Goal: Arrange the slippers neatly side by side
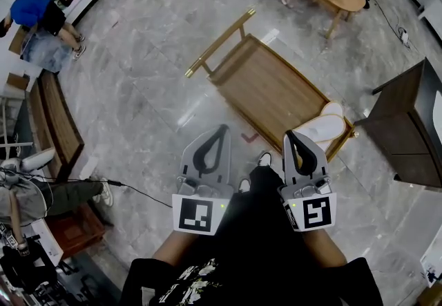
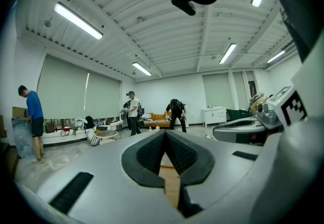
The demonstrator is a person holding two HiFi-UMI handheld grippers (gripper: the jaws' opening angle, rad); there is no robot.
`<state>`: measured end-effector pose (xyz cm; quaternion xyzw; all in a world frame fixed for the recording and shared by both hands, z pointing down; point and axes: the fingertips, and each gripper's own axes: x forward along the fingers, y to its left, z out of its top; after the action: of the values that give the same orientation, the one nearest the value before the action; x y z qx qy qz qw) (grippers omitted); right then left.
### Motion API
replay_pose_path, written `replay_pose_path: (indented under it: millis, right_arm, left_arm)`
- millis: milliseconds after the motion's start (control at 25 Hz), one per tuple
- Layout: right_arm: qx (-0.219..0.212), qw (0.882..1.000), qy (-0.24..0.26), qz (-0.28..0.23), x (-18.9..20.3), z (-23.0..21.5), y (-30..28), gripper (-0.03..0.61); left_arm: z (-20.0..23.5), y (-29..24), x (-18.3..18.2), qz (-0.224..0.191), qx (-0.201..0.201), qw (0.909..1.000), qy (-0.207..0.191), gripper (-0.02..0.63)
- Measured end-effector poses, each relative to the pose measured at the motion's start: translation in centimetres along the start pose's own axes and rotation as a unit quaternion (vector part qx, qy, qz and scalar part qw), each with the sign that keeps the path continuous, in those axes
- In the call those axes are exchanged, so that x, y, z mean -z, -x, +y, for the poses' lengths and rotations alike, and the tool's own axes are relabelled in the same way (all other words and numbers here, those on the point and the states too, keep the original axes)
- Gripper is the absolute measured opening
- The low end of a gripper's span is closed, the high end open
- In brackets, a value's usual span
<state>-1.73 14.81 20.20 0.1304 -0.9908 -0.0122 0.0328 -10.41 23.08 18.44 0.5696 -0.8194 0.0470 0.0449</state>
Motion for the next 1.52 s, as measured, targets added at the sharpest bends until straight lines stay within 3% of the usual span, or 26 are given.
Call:
replay_pose_path:
  millis: [400,800,1160,1520]
  right_arm:
    - [-0.004,1.0,-0.009,0.007,-0.1,-6.0,-3.6,-0.009]
    - [0.004,1.0,-0.023,0.007,0.8,-10.1,-4.7,-0.009]
    - [0.08,0.996,-0.039,0.017,2.5,-14.3,-3.1,-0.009]
    - [0.198,0.978,-0.046,0.038,3.0,-17.6,-1.7,-0.009]
  left_arm:
    - [-0.6,-7.0,-1.4,0.011,0.003,0.9999,-0.008,-0.008]
    - [-2.0,-10.5,-0.8,0.034,0.009,0.9992,-0.017,-0.008]
    - [-5.5,-15.2,-0.4,0.039,0.091,0.9945,-0.033,-0.008]
    - [-8.6,-19.5,0.4,0.055,0.219,0.973,-0.047,-0.008]
